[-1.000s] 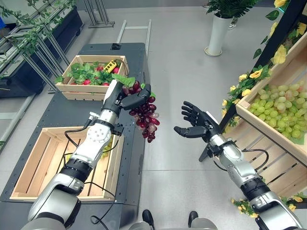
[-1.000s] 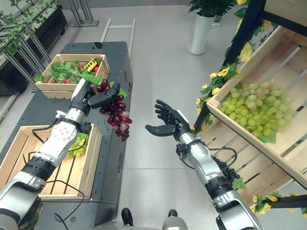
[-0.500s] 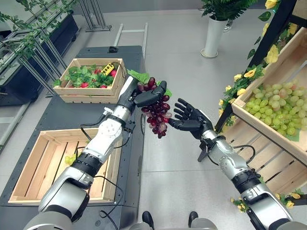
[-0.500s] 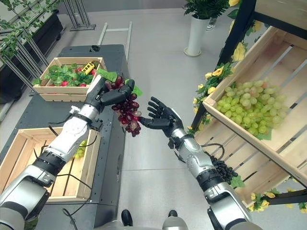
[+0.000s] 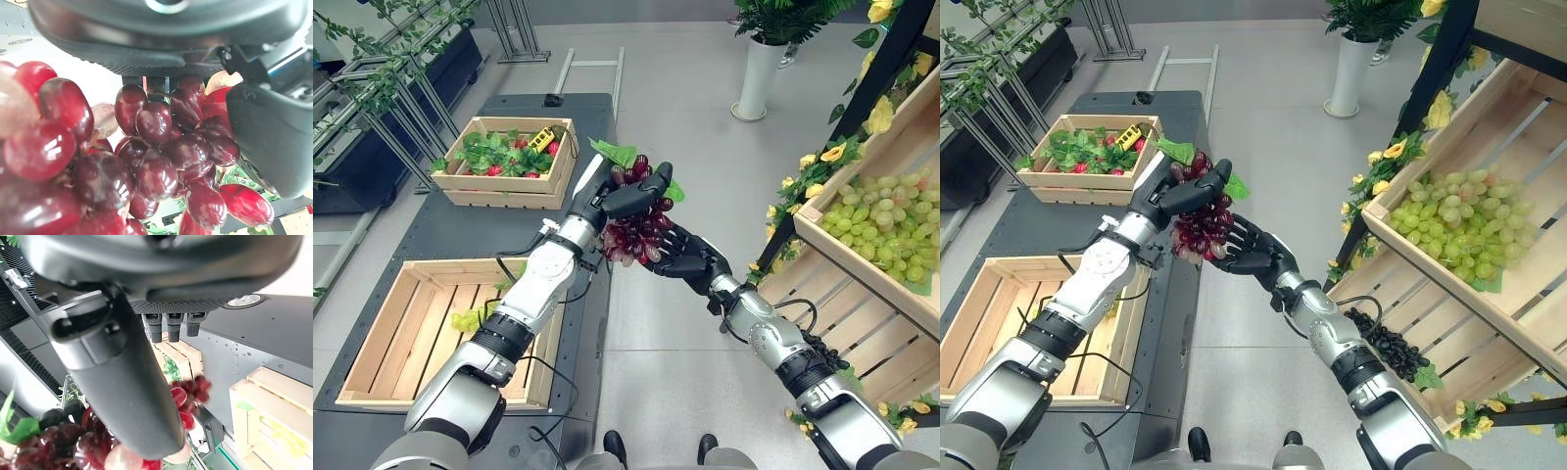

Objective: Pick up the fruits from the basket on one side to the basket on the other side

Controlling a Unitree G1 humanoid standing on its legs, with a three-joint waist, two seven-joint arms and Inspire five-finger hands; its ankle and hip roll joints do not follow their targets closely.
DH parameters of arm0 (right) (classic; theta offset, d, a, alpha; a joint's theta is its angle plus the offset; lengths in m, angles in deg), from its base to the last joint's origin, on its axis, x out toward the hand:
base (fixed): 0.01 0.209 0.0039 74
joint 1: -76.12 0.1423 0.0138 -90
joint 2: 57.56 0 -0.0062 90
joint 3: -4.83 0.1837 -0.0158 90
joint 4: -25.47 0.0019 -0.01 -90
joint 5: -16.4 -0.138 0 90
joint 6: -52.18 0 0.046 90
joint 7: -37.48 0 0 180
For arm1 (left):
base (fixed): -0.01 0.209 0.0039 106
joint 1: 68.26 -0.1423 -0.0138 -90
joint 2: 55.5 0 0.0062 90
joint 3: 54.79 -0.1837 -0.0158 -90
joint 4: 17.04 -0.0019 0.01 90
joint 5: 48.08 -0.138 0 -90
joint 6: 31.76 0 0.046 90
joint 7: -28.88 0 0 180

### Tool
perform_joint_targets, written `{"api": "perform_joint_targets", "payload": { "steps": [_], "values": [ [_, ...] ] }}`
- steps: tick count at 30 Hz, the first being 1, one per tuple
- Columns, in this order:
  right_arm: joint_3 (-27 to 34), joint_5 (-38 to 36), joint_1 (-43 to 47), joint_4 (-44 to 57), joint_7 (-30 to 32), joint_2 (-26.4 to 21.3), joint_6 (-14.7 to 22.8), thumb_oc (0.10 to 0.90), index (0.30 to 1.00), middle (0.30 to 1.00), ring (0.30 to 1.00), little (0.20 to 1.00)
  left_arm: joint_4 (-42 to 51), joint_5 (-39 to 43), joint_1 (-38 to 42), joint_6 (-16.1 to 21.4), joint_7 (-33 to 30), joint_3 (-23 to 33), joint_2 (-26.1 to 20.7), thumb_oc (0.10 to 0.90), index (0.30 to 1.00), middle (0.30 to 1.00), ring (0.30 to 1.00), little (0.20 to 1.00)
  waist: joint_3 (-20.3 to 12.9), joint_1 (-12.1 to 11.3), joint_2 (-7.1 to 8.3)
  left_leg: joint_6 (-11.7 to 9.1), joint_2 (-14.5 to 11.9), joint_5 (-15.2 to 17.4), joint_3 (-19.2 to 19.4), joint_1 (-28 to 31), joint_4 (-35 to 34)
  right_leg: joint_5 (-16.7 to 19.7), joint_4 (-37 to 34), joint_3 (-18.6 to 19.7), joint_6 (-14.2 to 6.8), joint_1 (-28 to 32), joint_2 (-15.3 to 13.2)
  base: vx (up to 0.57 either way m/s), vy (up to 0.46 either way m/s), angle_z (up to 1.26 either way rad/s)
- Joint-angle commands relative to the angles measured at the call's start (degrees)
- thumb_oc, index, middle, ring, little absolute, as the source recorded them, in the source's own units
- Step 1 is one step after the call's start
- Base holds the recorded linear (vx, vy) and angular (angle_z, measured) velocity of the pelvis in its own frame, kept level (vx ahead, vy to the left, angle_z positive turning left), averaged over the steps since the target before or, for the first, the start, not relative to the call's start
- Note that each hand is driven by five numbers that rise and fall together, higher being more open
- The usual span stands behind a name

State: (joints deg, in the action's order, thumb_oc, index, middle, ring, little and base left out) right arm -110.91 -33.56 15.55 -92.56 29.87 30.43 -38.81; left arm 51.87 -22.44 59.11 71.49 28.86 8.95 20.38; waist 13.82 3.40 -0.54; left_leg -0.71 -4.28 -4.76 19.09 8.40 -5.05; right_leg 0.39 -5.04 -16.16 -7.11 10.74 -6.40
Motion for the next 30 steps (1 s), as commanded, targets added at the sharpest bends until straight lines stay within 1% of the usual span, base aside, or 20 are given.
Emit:
{"api": "perform_joint_targets", "payload": {
  "steps": [1,4,6,7,10,11,14,18,20,21,26,29,30],
  "values": [
    [-1.6,-1.5,8.7,-1.6,-2.5,4.3,6.3,0.8,0.9,0.9,0.9,0.9,1.8,3.8,9.8,4.6,0.1,-1.5,2.9,0.4,0.3,0.3,0.3,0.3,-9.4,-1.8,-0.2,-1.8,0.6,8.7,-3.1,2.6,0.3,-4.4,0.9,-0.8,3.7,-0.1,2.1,0.0,0.0,0.0],
    [-1.6,-3.3,8.8,-0.1,-5.5,4.6,8.8,0.8,0.9,0.9,0.9,0.9,1.7,3.2,9.2,4.3,0.5,-1.6,3.0,0.4,0.3,0.3,0.3,0.3,-9.5,-2.0,-0.12,-1.8,0.6,8.7,-3.2,2.7,0.3,-4.4,0.9,-0.8,3.6,0.0,2.1,0.0,0.0,0.0],
    [-1.1,-5.1,8.6,1.9,-8.3,4.9,11.1,0.8,0.9,0.9,0.9,0.9,1.2,2.9,8.5,4.2,0.9,-1.4,3.2,0.4,0.3,0.3,0.3,0.3,-9.6,-2.1,-0.11,-1.7,0.5,8.8,-3.3,2.7,0.3,-4.4,0.9,-0.7,3.6,0.1,2.1,0.0,0.0,0.0],
    [-0.7,-5.9,8.4,2.8,-9.7,5.1,12.5,0.8,0.9,0.9,0.9,0.9,0.9,2.3,8.3,4.3,0.8,-1.4,3.4,0.4,0.3,0.3,0.3,0.3,-9.6,-2.1,-0.11,-1.4,0.6,8.3,-3.0,2.3,0.4,-4.0,0.8,-0.9,3.8,-0.3,2.1,0.0,0.0,0.0],
    [-0.3,-7.1,8.1,4.2,-11.9,5.5,13.9,0.8,0.9,0.9,0.9,0.9,0.1,2.1,8.0,4.2,0.6,-1.3,3.4,0.4,0.3,0.3,0.3,0.3,-9.6,-2.1,-0.18,-1.4,0.6,8.3,-3.0,2.4,0.4,-3.9,0.7,-0.9,3.7,-0.3,2.1,-0.01,-0.005,0.0],
    [0.3,-8.0,7.8,5.6,-14.1,5.9,14.8,0.8,0.9,0.9,0.9,0.9,-1.2,0.7,7.9,4.3,0.0,-1.1,3.5,0.4,0.3,0.3,0.3,0.3,-9.7,-1.9,-0.21,-1.4,0.6,8.4,-3.0,2.4,0.3,-3.9,0.6,-0.8,3.6,-0.3,2.1,0.0,0.0,0.0],
    [0.6,-7.0,7.2,7.2,-15.2,6.0,16.0,0.8,0.9,0.9,0.9,0.9,-2.9,-0.3,7.7,4.2,-0.3,-0.6,3.4,0.4,0.3,0.3,0.3,0.3,-9.8,-1.7,-0.18,-1.3,0.6,8.5,-2.9,2.5,0.2,-3.8,0.4,-0.6,3.4,-0.3,2.1,0.0,0.0,0.0],
    [0.9,-4.8,6.7,8.5,-15.7,5.5,17.5,0.8,0.9,0.9,0.9,0.9,-5.5,-1.1,8.0,5.4,0.4,0.1,2.7,0.4,0.3,0.3,0.3,0.3,-9.9,-1.4,-0.28,-1.3,0.5,8.4,-2.7,2.4,0.2,-3.7,0.3,-0.4,3.3,-0.5,2.1,0.0,0.0,0.0],
    [1.1,-5.6,6.5,8.7,-17.0,5.0,18.5,0.8,0.9,0.9,0.9,0.9,-7.5,-1.2,8.8,6.4,1.2,0.3,1.9,0.4,0.3,0.3,0.3,0.3,-9.9,-1.1,-0.4,-1.3,0.5,8.4,-2.6,2.4,0.2,-3.7,0.4,-0.2,3.3,-0.6,2.1,0.0,0.0,0.0],
    [1.1,-5.7,6.5,8.7,-17.1,4.9,18.6,0.8,0.9,0.9,0.9,0.9,-7.6,-1.2,8.9,6.5,1.2,0.2,1.9,0.4,0.3,0.3,0.3,0.3,-9.9,-1.1,-0.41,-1.3,0.5,8.4,-2.6,2.4,0.2,-3.7,0.4,-0.2,3.3,-0.6,2.1,0.0,0.0,0.0],
    [0.9,-6.8,5.9,9.3,-17.7,5.1,21.4,0.8,0.9,0.9,0.9,0.9,-10.5,-0.4,9.7,7.3,1.4,0.4,1.1,0.4,0.3,0.3,0.3,0.3,-9.9,-0.7,-0.68,-1.3,0.3,8.2,-2.5,2.4,0.1,-3.8,0.5,0.1,3.3,-0.8,2.2,0.0,0.001,-0.01],
    [1.2,-8.7,5.3,9.9,-18.9,5.9,20.8,0.8,0.9,0.9,0.9,0.9,-12.1,0.3,9.6,8.0,1.8,1.1,1.1,0.4,0.3,0.3,0.3,0.3,-9.9,-0.6,-0.8,-1.3,0.3,8.3,-2.4,2.3,0.2,-3.9,0.6,0.2,3.3,-0.9,2.2,0.0,0.0,0.0],
    [1.3,-9.0,5.2,10.0,-19.3,6.5,19.7,0.8,0.9,0.9,0.9,0.9,-12.7,0.7,9.5,8.7,2.2,1.4,1.6,0.4,0.3,0.3,0.3,0.3,-10.0,-0.5,-0.86,-1.3,0.3,8.2,-2.4,2.3,0.2,-3.9,0.7,0.3,3.3,-0.9,2.2,0.0,0.0,0.0]
  ]
}}
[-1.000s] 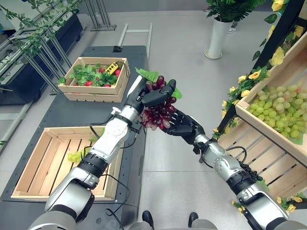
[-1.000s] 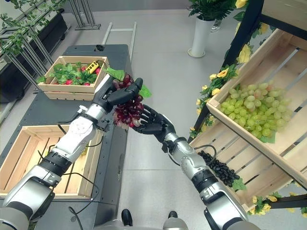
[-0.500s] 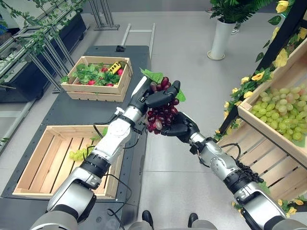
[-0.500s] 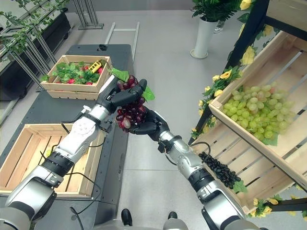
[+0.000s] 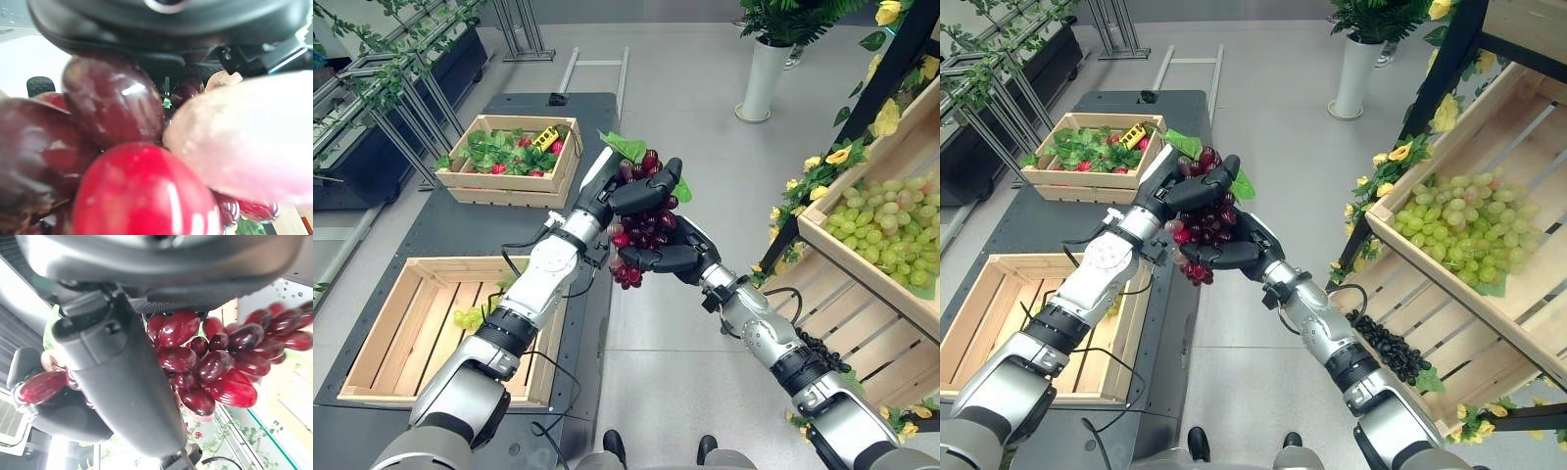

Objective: Pick up the fruits from the basket on one side to the basket on the other side

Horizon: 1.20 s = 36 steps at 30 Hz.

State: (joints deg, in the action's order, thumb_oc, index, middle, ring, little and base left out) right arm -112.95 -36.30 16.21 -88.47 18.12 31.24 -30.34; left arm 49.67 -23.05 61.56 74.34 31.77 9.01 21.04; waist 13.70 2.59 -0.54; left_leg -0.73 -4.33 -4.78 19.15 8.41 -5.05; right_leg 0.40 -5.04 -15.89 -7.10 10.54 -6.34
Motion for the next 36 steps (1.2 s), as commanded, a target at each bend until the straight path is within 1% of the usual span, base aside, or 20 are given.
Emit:
{"api": "perform_joint_targets", "payload": {
  "steps": [1,4,6,7,8,11,15,16,20,24,25,26,27,36],
  "values": [
    [3.2,-6.1,4.5,5.8,-7.6,5.8,11.1,0.8,0.9,0.9,0.9,0.9,-10.7,1.3,7.1,6.0,-0.7,1.4,1.1,0.4,0.3,0.3,0.3,0.3,-9.9,0.3,-0.86,-1.3,0.4,8.3,-2.5,2.2,0.2,-4.0,0.7,0.1,3.3,-0.8,2.1,0.0,0.0,0.0],
    [2.7,-5.8,4.2,5.4,-7.7,5.9,10.0,0.8,0.9,0.9,0.9,0.9,-10.8,1.9,7.2,7.1,-0.5,1.5,1.5,0.4,0.3,0.3,0.3,0.3,-9.8,0.5,-0.91,-1.3,0.4,8.2,-2.5,2.2,0.1,-4.0,0.7,0.1,3.4,-0.8,2.1,0.0,0.0,0.0],
    [2.3,-6.9,3.7,4.3,-8.0,5.9,8.3,0.8,0.9,0.9,0.9,0.9,-9.9,3.7,7.4,8.1,0.5,1.5,1.6,0.4,0.3,0.3,0.3,0.3,-9.9,0.4,-0.87,-1.4,0.4,8.1,-2.4,2.1,0.1,-4.1,0.7,0.0,3.3,-0.8,2.1,0.0,0.0,0.0],
    [2.3,-6.9,3.7,4.3,-8.0,5.9,8.3,0.8,0.9,0.9,0.9,0.9,-9.9,3.7,7.4,8.1,0.5,1.5,1.6,0.4,0.3,0.3,0.3,0.3,-9.9,0.4,-0.87,-1.4,0.4,8.1,-2.4,2.1,0.1,-4.1,0.7,0.0,3.3,-0.8,2.1,0.0,0.0,0.0],
    [2.2,-8.6,3.5,3.1,-8.4,6.2,7.8,0.8,0.9,0.9,0.9,0.9,-8.7,5.3,7.5,8.7,1.4,1.4,1.8,0.4,0.3,0.3,0.3,0.3,-9.9,0.2,-0.84,-1.4,0.3,8.1,-2.5,2.1,0.1,-4.1,0.9,-0.2,3.4,-0.9,2.1,0.0,0.0,0.0],
    [2.1,-9.3,3.7,1.9,-8.2,6.7,7.5,0.8,0.9,0.9,0.9,0.9,-7.2,6.6,7.7,8.6,2.0,1.2,2.5,0.4,0.3,0.3,0.3,0.3,-9.9,0.1,-0.77,-1.4,0.3,8.1,-2.6,2.1,0.1,-4.1,0.8,-0.3,3.4,-0.9,2.1,0.0,0.0,0.0],
    [1.9,-10.4,4.2,0.3,-7.7,7.2,7.9,0.8,0.9,0.9,0.9,0.9,-3.6,10.7,7.6,6.8,4.0,1.0,3.8,0.4,0.3,0.3,0.3,0.3,-9.7,-0.3,-0.61,-1.4,0.4,8.2,-3.0,2.1,0.1,-4.3,1.0,-0.6,3.5,-0.7,2.1,0.0,0.0,0.0],
    [1.9,-10.4,4.2,0.3,-7.7,7.2,7.9,0.8,0.9,0.9,0.9,0.9,-3.6,10.7,7.5,6.8,4.0,1.0,3.8,0.4,0.3,0.3,0.3,0.3,-9.7,-0.3,-0.61,-1.4,0.4,8.2,-3.0,2.1,0.1,-4.3,1.0,-0.6,3.5,-0.7,2.1,0.0,0.0,0.0],
    [2.2,-10.5,4.9,0.2,-6.7,7.9,8.3,0.8,0.9,0.9,0.9,0.9,0.1,12.6,6.3,4.4,5.9,0.7,5.5,0.4,0.3,0.3,0.3,0.3,-9.8,-0.7,-0.41,-1.3,0.5,8.3,-3.5,2.1,0.1,-4.2,1.0,-0.7,3.5,-0.6,2.2,0.0,0.0,0.0],
    [2.5,-11.2,5.4,0.4,-6.5,8.2,9.2,0.8,0.9,0.9,0.9,0.9,2.4,12.0,5.1,3.1,6.5,0.2,6.4,0.4,0.3,0.3,0.3,0.3,-9.8,-1.1,-0.32,-1.2,0.5,8.3,-3.8,2.1,0.1,-4.2,0.8,-0.8,3.5,-0.4,2.2,0.0,0.0,0.0],
    [2.5,-11.2,5.4,0.4,-6.5,8.2,9.3,0.764,0.846,0.846,0.846,0.846,2.5,12.1,5.0,3.1,6.5,0.2,6.5,0.4,0.3,0.3,0.3,0.3,-9.8,-1.1,-0.32,-1.2,0.5,8.3,-3.8,2.2,0.1,-4.2,0.8,-0.8,3.5,-0.4,2.2,0.0,0.0,0.0],
    [2.8,-11.8,5.4,0.4,-6.8,8.3,9.7,0.546,0.519,0.519,0.519,0.519,2.8,12.0,4.7,2.6,7.0,0.2,6.6,0.4,0.3,0.3,0.3,0.3,-9.9,-1.2,-0.27,-1.2,0.6,8.4,-4.0,2.2,0.1,-4.2,0.8,-0.8,3.5,-0.3,2.2,0.0,0.0,0.0],
    [2.9,-12.7,5.7,0.5,-7.0,8.3,9.7,0.4,0.3,0.3,0.3,0.3,3.0,12.2,4.5,2.3,7.4,0.2,6.5,0.4,0.3,0.3,0.3,0.3,-9.9,-1.4,-0.25,-1.1,0.6,8.5,-4.0,2.2,0.1,-4.2,0.8,-0.9,3.5,-0.2,2.2,0.0,0.0,0.0],
    [3.8,-13.4,5.8,0.0,-6.7,8.0,9.8,0.4,0.3,0.3,0.3,0.3,3.7,11.8,4.0,1.2,7.9,0.1,6.8,0.4,0.3,0.3,0.3,0.3,-10.2,-1.5,-0.09,-1.0,0.6,8.5,-4.1,2.3,0.1,-3.9,0.5,-0.7,3.4,-0.1,2.3,0.0,0.0,0.0]
  ]
}}
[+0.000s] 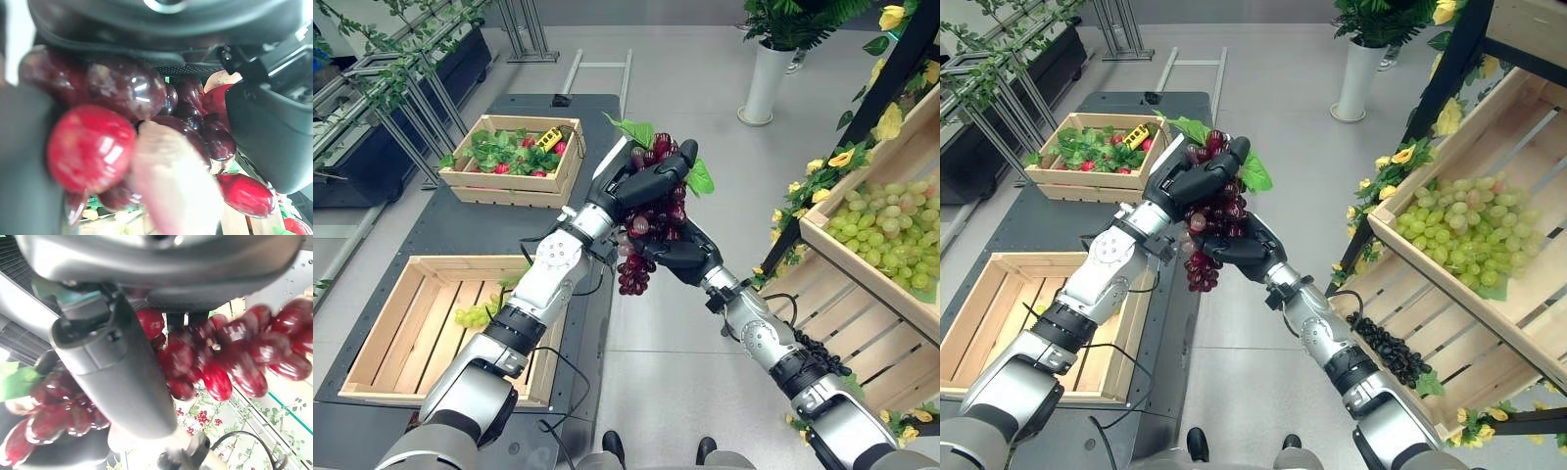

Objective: Pick up the fruits from the basket on one side to the basket on the other side

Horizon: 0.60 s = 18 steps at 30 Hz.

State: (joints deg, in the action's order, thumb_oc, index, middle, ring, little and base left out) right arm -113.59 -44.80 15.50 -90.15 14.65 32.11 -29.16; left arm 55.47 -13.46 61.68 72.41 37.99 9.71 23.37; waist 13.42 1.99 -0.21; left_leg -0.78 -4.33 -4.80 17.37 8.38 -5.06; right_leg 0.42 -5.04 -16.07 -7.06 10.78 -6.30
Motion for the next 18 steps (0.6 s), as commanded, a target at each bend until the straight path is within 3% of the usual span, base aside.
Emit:
{"api": "perform_joint_targets", "payload": {
  "steps": [1,8,10,11,18],
  "values": [
    [4.5,-4.9,6.5,1.4,-3.2,7.1,8.8,0.4,0.3,0.3,0.3,0.3,-2.0,2.1,3.9,3.1,1.7,-0.7,4.4,0.4,0.3,0.3,0.3,0.3,-10.0,-0.9,-0.43,-1.0,0.6,8.5,-2.3,2.4,0.1,-3.9,0.6,-0.5,3.4,-0.3,2.2,0.0,0.0,0.0],
    [5.1,-5.0,6.3,1.2,-2.5,6.8,9.8,0.4,0.3,0.3,0.3,0.3,-2.5,0.2,3.7,2.6,0.3,-0.7,4.0,0.4,0.3,0.3,0.3,0.3,-9.8,-0.7,-0.43,-1.0,0.5,8.5,-2.1,2.5,0.1,-3.7,0.6,-0.3,3.3,-0.4,2.2,0.0,0.0,0.0],
    [5.5,-5.1,6.2,1.2,-2.4,6.6,10.0,0.4,0.3,0.3,0.3,0.3,-3.0,-0.6,3.5,2.2,-0.9,-0.6,3.9,0.577,0.566,0.566,0.566,0.566,-9.7,-0.6,-0.43,-1.0,0.4,8.5,-2.1,2.6,0.1,-3.6,0.5,-0.3,3.3,-0.4,2.2,0.0,0.0,0.0],
    [5.8,-5.4,6.0,1.2,-2.3,6.5,10.1,0.4,0.3,0.3,0.3,0.3,-3.7,-0.6,3.5,2.0,-1.3,-0.3,3.8,0.8,0.9,0.9,0.9,0.9,-9.7,-0.5,-0.43,-1.0,0.4,8.6,-1.9,2.7,0.1,-3.6,0.5,-0.2,3.2,-0.4,2.2,0.0,0.0,0.0],
    [7.1,-5.0,3.9,1.1,-1.6,6.2,11.2,0.4,0.3,0.3,0.3,0.3,-4.1,-3.9,1.3,2.6,-4.3,1.1,3.8,0.8,0.9,0.9,0.9,0.9,-9.6,-0.2,-0.44,-1.1,0.2,8.5,-1.6,2.7,0.1,-3.3,0.2,0.1,3.2,-0.4,2.2,0.0,0.0,0.0]
  ]
}}
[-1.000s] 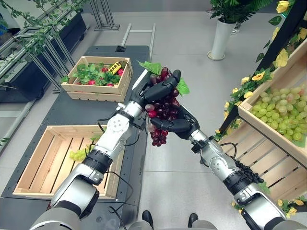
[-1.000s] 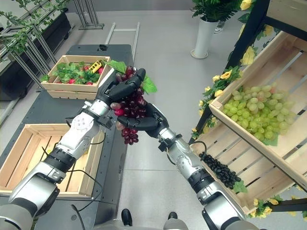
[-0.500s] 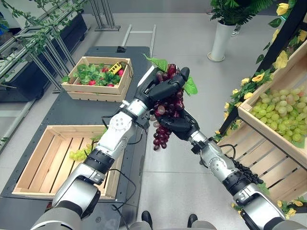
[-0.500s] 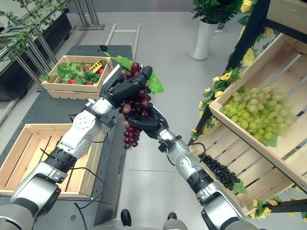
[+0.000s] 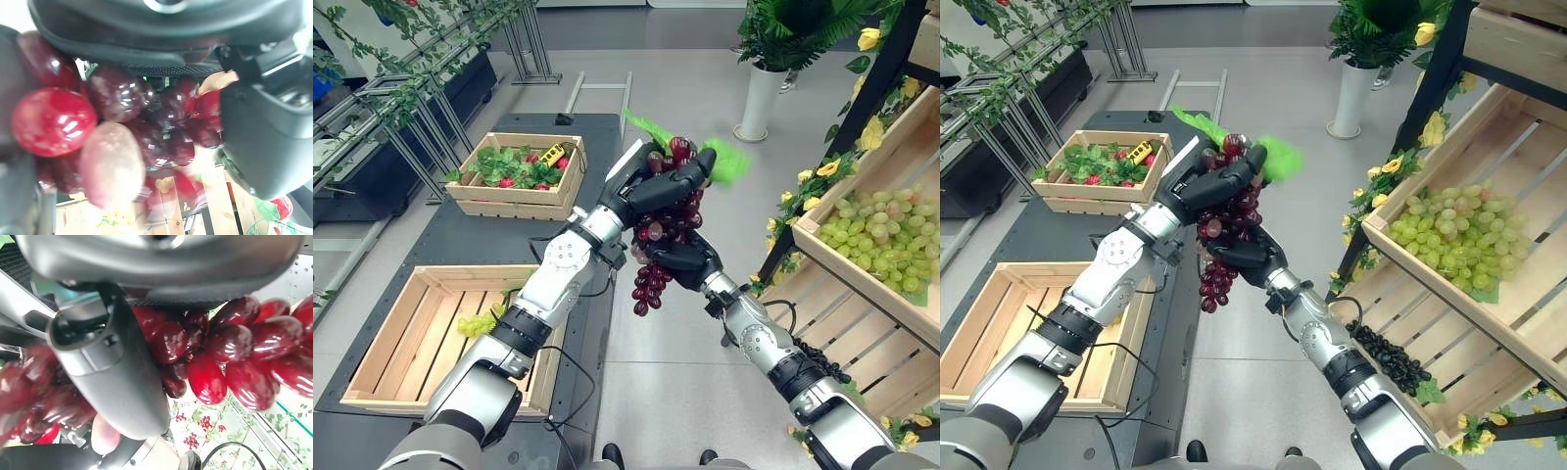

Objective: Pick up the fruits from the basket on one side to the basket on the other side

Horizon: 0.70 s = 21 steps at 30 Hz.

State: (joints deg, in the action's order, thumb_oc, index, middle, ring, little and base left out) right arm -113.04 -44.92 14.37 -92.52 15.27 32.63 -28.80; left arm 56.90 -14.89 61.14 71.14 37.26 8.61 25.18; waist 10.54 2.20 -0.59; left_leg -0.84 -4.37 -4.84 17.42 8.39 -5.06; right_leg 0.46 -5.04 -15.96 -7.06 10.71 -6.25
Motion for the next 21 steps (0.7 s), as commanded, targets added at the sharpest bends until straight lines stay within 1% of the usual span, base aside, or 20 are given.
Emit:
{"api": "perform_joint_targets", "payload": {
  "steps": [1,5,8,12,14,16,17,19,21],
  "values": [
    [7.0,-4.7,4.1,3.5,-1.9,5.5,11.2,0.4,0.3,0.3,0.3,0.3,-5.5,-4.3,1.2,3.9,-4.8,2.5,1.6,0.8,0.9,0.9,0.9,0.9,-6.7,-0.4,-0.05,-1.1,0.2,8.4,-1.6,2.7,0.1,-3.3,0.2,0.0,3.2,-0.5,2.2,0.0,0.0,0.0],
    [8.3,-3.8,1.8,3.5,-1.4,4.7,11.7,0.4,0.3,0.3,0.3,0.3,-6.0,-9.8,-0.2,3.9,-8.5,3.1,0.6,0.8,0.9,0.9,0.9,0.9,-6.3,0.0,-0.11,-1.1,0.1,8.3,-1.2,2.7,0.1,-3.2,0.4,0.3,3.1,-0.7,2.2,0.0,0.0,0.0],
    [10.1,-2.3,-1.6,3.1,-0.6,3.0,11.0,0.4,0.3,0.3,0.3,0.3,-6.4,-12.9,-2.4,3.2,-10.4,4.3,-0.7,0.8,0.9,0.9,0.9,0.9,-6.0,0.5,-0.22,-1.1,0.0,8.4,-0.9,2.8,0.1,-3.2,0.5,0.6,2.9,-0.8,2.1,0.01,0.011,0.0],
    [11.7,-0.1,-5.1,1.9,1.0,1.6,11.2,0.4,0.3,0.3,0.3,0.3,-6.2,-13.1,-5.2,2.8,-10.9,5.8,-1.3,0.8,0.9,0.9,0.9,0.9,-5.5,1.1,-0.26,-1.2,-0.1,8.4,-0.5,2.8,0.1,-3.1,0.5,0.9,2.8,-1.1,2.1,0.01,0.024,-0.04],
    [12.6,0.5,-7.2,1.0,0.7,0.8,11.4,0.4,0.3,0.3,0.3,0.3,-5.8,-12.5,-7.0,3.1,-11.0,6.7,-1.3,0.8,0.9,0.9,0.9,0.9,-5.2,1.3,-0.31,-1.1,-0.2,8.4,-0.3,2.7,0.1,-2.9,0.4,1.1,2.8,-1.3,2.1,0.01,0.033,-0.15],
    [14.1,0.8,-10.0,-0.5,0.4,0.0,11.1,0.4,0.3,0.3,0.3,0.3,-5.4,-11.2,-9.8,4.2,-12.3,8.1,-0.6,0.8,0.9,0.9,0.9,0.9,-4.7,1.6,-0.29,-1.2,-0.3,8.6,0.0,2.9,0.1,-2.9,0.4,1.2,2.7,-1.2,2.1,0.02,0.033,-0.1],
    [15.2,1.5,-12.9,-1.8,-0.3,-0.4,10.5,0.4,0.3,0.3,0.3,0.3,-4.9,-10.6,-12.6,5.8,-14.3,9.5,0.4,0.8,0.9,0.9,0.9,0.9,-4.5,1.9,-0.23,-1.2,-0.3,8.6,0.2,2.9,0.1,-2.8,0.3,1.5,2.7,-1.3,2.1,0.02,0.026,-0.04],
    [15.7,2.2,-14.5,-2.8,-0.6,-0.7,10.2,0.4,0.3,0.3,0.3,0.3,-5.0,-10.2,-14.1,6.6,-15.3,10.2,1.2,0.8,0.9,0.9,0.9,0.9,-4.3,2.1,-0.18,-1.2,-0.4,8.6,0.4,2.9,0.1,-2.7,0.3,1.6,2.7,-1.4,2.2,0.01,0.015,-0.06],
    [16.2,4.2,-17.5,-4.6,-0.7,-0.8,9.7,0.4,0.3,0.3,0.3,0.3,-5.5,-10.9,-17.2,9.0,-18.7,11.6,3.0,0.8,0.9,0.9,0.9,0.9,-3.8,2.4,-0.01,-1.3,-0.5,8.6,0.7,2.8,0.1,-2.5,0.2,1.8,2.7,-1.6,2.2,0.0,-0.002,-0.16]
  ]
}}
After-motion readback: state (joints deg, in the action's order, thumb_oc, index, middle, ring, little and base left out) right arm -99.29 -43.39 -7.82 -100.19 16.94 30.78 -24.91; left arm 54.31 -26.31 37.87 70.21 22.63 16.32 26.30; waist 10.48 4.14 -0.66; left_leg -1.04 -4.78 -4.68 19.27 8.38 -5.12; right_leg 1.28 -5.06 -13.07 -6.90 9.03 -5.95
